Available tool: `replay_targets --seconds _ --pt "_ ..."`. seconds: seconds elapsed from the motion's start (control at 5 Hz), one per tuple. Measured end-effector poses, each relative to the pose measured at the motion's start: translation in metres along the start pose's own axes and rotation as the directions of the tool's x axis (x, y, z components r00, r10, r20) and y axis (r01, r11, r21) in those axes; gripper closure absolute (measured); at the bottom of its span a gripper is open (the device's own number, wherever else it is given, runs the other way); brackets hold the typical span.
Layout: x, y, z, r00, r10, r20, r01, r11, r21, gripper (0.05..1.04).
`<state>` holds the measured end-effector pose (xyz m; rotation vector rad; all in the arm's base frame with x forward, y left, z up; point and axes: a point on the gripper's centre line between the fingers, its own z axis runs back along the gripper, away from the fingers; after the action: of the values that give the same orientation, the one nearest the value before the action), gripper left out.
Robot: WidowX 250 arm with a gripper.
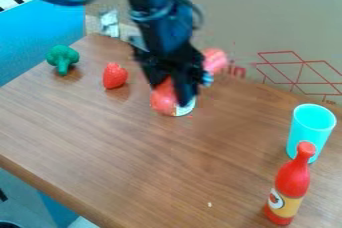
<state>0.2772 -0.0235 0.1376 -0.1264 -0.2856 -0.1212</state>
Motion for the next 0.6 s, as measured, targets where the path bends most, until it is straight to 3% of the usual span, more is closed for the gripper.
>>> replay_targets --seconds 0.2,0.4,0.6 --pt "-0.033 0.042 0.009 0.993 0.114 -0.024 -0.112 0.991 0.079 0.516" --pt "-0.048 0.088 0.011 0.972 0.235 -0.009 -0.232 0.964 0.128 0.516" --pt "-0.054 0.136 -0.007 0.949 0.315 -0.027 -0.308 0.939 0.151 0.516"
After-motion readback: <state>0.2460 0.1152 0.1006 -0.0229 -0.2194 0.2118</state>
